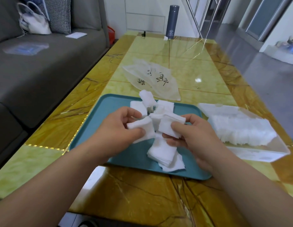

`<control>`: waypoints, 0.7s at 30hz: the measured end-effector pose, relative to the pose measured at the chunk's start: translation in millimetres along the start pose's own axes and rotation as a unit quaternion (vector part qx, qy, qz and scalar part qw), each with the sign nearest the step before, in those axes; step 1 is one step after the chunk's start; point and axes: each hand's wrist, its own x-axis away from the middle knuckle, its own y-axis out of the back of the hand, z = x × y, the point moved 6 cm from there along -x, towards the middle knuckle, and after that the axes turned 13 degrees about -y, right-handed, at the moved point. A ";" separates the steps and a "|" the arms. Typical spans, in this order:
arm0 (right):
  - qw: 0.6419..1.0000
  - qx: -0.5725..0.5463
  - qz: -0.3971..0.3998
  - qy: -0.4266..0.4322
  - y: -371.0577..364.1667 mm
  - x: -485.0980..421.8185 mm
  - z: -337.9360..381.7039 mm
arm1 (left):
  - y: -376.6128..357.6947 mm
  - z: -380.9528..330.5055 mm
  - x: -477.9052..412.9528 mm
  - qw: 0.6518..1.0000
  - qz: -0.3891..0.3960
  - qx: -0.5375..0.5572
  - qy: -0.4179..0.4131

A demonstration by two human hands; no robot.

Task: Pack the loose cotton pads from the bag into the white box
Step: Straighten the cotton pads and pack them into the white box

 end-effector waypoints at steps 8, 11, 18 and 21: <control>0.996 0.023 0.065 0.058 0.4 6.3 5.5 | -22.8 -15.8 3.3 0.983 0.071 0.171 -0.008; 0.992 0.038 0.104 0.058 -3.1 8.2 4.9 | -33.0 -24.3 4.9 0.974 0.107 0.198 -0.030; 0.982 0.092 0.153 0.064 -8.6 12.4 2.8 | -31.5 -19.6 0.3 0.983 0.047 0.178 -0.023; 0.980 0.090 0.162 0.068 -9.1 13.3 3.2 | -30.2 -19.3 0.0 0.985 0.045 0.161 -0.035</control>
